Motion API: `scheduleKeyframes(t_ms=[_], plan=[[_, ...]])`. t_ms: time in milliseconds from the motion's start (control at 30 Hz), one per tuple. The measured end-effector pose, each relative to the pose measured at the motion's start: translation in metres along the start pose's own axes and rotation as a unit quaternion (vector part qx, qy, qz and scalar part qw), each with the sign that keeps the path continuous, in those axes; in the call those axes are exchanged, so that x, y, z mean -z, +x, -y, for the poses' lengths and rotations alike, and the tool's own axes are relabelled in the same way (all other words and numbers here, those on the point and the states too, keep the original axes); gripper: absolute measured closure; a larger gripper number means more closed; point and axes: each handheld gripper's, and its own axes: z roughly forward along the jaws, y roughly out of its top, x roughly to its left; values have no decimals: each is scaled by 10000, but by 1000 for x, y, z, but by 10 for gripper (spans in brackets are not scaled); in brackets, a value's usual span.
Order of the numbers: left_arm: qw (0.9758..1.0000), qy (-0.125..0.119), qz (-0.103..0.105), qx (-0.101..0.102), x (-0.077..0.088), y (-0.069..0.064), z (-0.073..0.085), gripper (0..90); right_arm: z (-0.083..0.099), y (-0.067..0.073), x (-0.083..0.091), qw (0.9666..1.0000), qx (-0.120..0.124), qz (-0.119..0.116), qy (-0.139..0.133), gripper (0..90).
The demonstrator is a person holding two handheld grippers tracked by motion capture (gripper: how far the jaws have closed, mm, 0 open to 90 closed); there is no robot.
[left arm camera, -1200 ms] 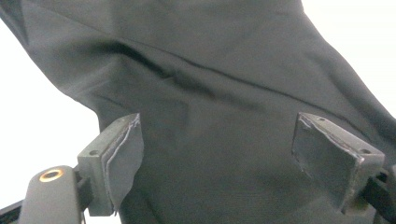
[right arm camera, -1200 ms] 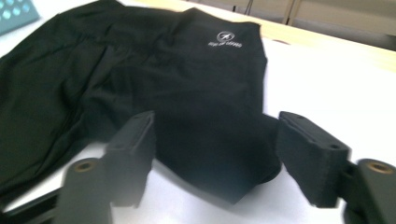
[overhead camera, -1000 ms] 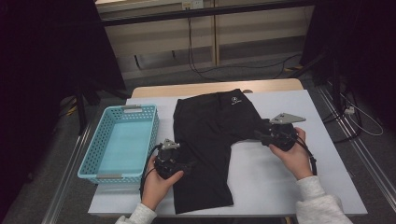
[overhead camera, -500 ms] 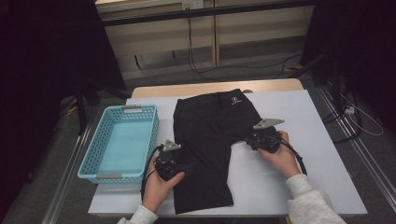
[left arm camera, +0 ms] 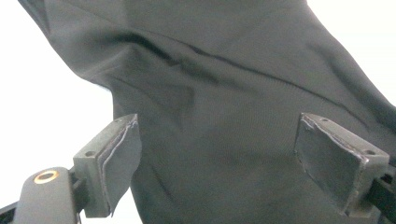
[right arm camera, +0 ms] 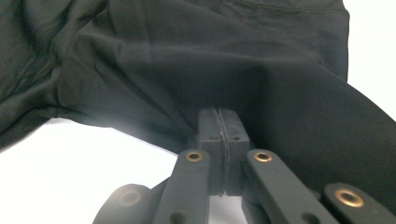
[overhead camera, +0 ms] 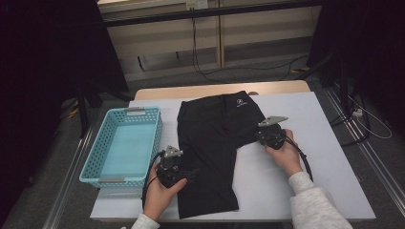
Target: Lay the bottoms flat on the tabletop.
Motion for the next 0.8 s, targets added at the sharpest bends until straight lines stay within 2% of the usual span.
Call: scheduleKeyframes(t_ms=[167, 467, 533, 667, 733, 800], plan=[[10000, -47, -16, -25, 2, 1, -1, 153, -4, -5, 17, 9997, -147, -67, -204, 900], [10000, -73, -8, 30, 1, 0, -2, 153, -24, 1, 55, 9978, -16, -268, -605, 900], [10000, -29, -2, 5, 1, 1, -2, 153, -28, 1, 56, 9974, -18, -225, -682, 900], [10000, -29, -1, 17, 0, 0, -1, 153, -21, 2, 43, 9983, 2, -361, -468, 900], [10000, -23, 5, -9, 2, 1, -1, 153, -15, 4, 36, 9985, -67, -420, -356, 859], [10000, -62, -9, 29, 2, 1, -1, 153, -9, 8, 30, 9986, -98, -489, -169, 780]])
